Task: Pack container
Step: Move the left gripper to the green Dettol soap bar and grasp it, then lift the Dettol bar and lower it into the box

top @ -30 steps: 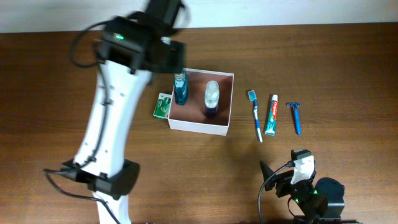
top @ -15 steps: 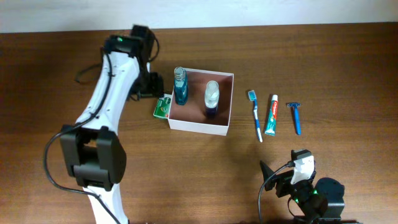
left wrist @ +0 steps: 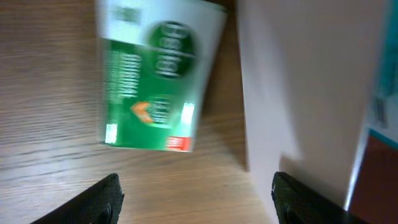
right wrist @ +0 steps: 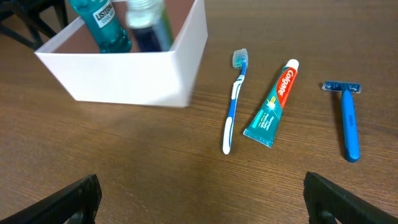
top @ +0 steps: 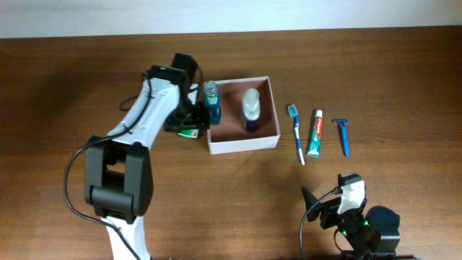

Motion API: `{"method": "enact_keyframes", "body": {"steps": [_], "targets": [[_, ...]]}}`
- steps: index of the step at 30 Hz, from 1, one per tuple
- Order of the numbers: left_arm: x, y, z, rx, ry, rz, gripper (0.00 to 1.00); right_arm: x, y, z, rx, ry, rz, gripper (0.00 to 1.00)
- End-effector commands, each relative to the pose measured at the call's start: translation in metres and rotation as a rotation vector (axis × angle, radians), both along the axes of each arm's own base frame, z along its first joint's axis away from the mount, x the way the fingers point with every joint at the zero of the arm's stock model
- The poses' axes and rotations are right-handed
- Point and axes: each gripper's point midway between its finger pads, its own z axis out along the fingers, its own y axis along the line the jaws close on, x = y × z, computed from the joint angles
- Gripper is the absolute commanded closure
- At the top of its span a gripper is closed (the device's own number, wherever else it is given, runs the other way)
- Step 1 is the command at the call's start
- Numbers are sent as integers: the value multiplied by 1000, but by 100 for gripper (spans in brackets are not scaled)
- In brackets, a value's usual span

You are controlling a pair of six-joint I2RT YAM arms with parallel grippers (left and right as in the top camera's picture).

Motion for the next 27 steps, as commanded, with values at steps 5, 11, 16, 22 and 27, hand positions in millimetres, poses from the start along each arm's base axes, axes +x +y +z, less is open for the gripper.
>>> {"method": "enact_keyframes", "body": {"steps": [5,11,16,22,27], "targets": [[-8,-7,-1,65,-1,-13,23,-1,1,-1,13,3,1,1],[7,15,-1,71,-37,-21,23,-1,1,-1,13,2,2,1],[24,15,-2,85,-113,-146,21,-1,1,-1,13,2,1,1],[24,18,-29,110,-63,-151,20,-1,1,-1,13,3,1,1],[29,18,-44,110,-60,-147,20,-1,1,-1,13,2,1,1]]}}
